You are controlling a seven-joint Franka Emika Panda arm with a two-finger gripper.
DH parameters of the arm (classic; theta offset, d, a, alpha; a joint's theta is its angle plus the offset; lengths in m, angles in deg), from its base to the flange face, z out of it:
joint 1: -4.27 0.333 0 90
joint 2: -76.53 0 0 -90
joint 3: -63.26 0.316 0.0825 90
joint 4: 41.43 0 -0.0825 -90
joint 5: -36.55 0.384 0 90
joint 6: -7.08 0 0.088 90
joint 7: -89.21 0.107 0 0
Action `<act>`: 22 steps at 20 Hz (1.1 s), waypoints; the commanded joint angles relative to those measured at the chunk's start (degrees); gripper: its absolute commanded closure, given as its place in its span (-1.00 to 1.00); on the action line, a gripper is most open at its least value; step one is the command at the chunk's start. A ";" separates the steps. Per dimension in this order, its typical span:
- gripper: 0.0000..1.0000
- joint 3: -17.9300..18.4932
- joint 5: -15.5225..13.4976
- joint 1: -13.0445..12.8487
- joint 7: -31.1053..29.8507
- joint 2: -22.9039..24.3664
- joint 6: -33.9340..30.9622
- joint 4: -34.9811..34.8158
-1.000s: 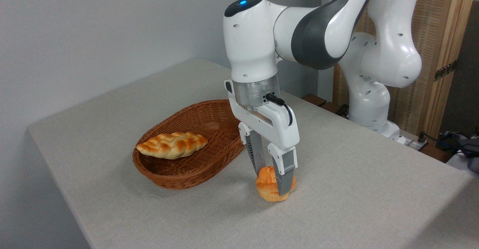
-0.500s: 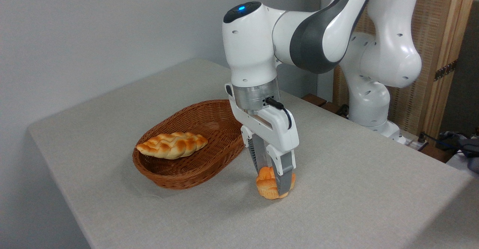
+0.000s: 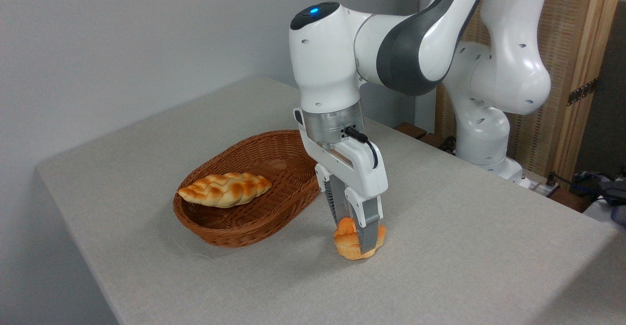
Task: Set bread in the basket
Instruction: 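Lift the orange bun and carry it over the wicker basket, then lower the bun into the basket beside the glazed roll and release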
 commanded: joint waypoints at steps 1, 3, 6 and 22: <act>0.13 1.31 1.11 -0.97 0.72 0.15 0.59 -0.84; 0.13 1.39 1.11 -0.97 0.72 0.15 0.50 -0.84; 0.21 1.39 1.02 -0.97 0.72 0.24 0.42 -0.49; 0.10 -4.57 -17.87 -4.40 -6.82 0.24 -23.75 24.12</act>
